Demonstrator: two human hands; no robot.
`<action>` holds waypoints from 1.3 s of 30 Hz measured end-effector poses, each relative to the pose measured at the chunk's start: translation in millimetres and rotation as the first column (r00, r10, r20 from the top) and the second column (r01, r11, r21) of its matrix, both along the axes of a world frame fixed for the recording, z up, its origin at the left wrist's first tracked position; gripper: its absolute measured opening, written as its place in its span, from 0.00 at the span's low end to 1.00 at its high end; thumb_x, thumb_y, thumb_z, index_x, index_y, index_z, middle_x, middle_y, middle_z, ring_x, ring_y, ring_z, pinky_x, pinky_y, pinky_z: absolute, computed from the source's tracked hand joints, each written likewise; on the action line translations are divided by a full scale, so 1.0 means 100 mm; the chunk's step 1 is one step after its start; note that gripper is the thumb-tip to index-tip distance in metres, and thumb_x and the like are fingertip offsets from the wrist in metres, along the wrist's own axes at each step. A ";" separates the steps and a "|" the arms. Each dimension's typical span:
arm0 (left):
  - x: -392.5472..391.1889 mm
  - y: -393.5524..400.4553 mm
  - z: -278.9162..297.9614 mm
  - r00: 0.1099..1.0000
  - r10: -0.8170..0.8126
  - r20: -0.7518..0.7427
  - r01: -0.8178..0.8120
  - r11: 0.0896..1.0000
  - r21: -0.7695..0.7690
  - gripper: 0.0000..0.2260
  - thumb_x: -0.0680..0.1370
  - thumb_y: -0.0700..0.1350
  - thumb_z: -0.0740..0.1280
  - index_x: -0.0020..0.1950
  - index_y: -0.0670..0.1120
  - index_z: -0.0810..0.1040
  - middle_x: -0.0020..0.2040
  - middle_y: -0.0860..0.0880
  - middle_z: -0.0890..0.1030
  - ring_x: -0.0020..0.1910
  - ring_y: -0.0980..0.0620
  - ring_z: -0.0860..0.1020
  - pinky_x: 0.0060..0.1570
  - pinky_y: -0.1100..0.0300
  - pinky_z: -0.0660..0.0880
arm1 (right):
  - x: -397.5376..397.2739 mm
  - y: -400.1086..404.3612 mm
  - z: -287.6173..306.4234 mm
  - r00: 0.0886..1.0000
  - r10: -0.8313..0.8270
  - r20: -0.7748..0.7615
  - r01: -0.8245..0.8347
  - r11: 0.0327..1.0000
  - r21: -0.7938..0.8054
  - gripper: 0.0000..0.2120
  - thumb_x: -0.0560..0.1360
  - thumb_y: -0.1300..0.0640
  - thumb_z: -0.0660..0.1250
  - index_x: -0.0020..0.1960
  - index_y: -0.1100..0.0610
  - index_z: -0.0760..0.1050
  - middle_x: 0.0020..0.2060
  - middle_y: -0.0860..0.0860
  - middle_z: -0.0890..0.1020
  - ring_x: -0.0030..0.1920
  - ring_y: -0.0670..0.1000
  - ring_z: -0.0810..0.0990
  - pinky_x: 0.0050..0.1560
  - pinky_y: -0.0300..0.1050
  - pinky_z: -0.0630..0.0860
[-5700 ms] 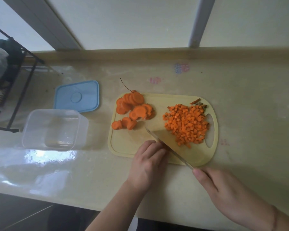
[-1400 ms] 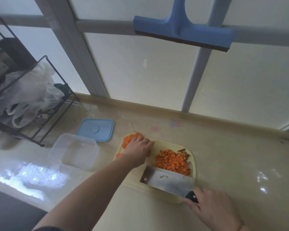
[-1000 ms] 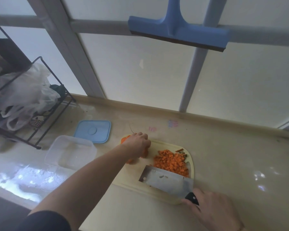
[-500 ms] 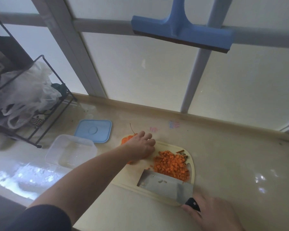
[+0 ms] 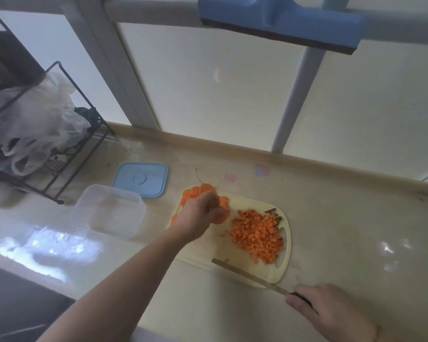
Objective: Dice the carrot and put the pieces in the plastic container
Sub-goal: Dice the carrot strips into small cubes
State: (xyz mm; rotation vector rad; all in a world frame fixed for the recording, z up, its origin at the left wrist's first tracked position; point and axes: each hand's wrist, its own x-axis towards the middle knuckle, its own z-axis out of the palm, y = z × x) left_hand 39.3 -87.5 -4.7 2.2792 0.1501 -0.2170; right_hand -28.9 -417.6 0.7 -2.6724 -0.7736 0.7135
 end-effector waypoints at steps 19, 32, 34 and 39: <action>-1.28 -0.51 -0.61 0.908 0.405 0.106 -0.413 0.908 0.066 0.07 0.80 0.42 0.69 0.56 0.47 0.83 0.52 0.58 0.75 0.49 0.69 0.74 0.50 0.76 0.68 | 1.65 -0.17 -0.19 0.758 0.646 -0.085 -0.652 0.754 -0.084 0.47 0.62 0.18 0.32 0.42 0.53 0.72 0.39 0.52 0.80 0.40 0.50 0.76 0.42 0.45 0.70; -1.48 -0.67 -0.81 0.917 0.285 0.279 -0.336 0.929 0.153 0.17 0.78 0.52 0.66 0.65 0.47 0.76 0.60 0.50 0.75 0.56 0.52 0.75 0.59 0.66 0.70 | 2.14 0.27 -0.24 0.745 0.646 -0.166 -0.665 0.740 -0.099 0.50 0.58 0.15 0.34 0.50 0.46 0.79 0.40 0.46 0.82 0.41 0.45 0.78 0.47 0.45 0.76; -1.49 -0.69 -0.82 0.914 0.295 0.280 -0.345 0.926 0.153 0.17 0.78 0.53 0.65 0.65 0.50 0.76 0.60 0.51 0.76 0.57 0.51 0.75 0.60 0.63 0.70 | 2.18 0.31 -0.25 0.757 0.635 -0.152 -0.651 0.754 -0.092 0.49 0.58 0.15 0.34 0.48 0.45 0.79 0.39 0.45 0.82 0.40 0.45 0.78 0.46 0.45 0.76; -1.51 -0.68 -0.84 0.908 0.334 0.254 -0.376 0.917 0.138 0.20 0.76 0.54 0.66 0.65 0.47 0.79 0.61 0.51 0.78 0.58 0.51 0.75 0.60 0.59 0.73 | 2.21 0.38 -0.27 0.769 0.627 -0.126 -0.639 0.763 -0.101 0.41 0.60 0.16 0.36 0.38 0.44 0.74 0.31 0.43 0.77 0.36 0.46 0.75 0.44 0.47 0.76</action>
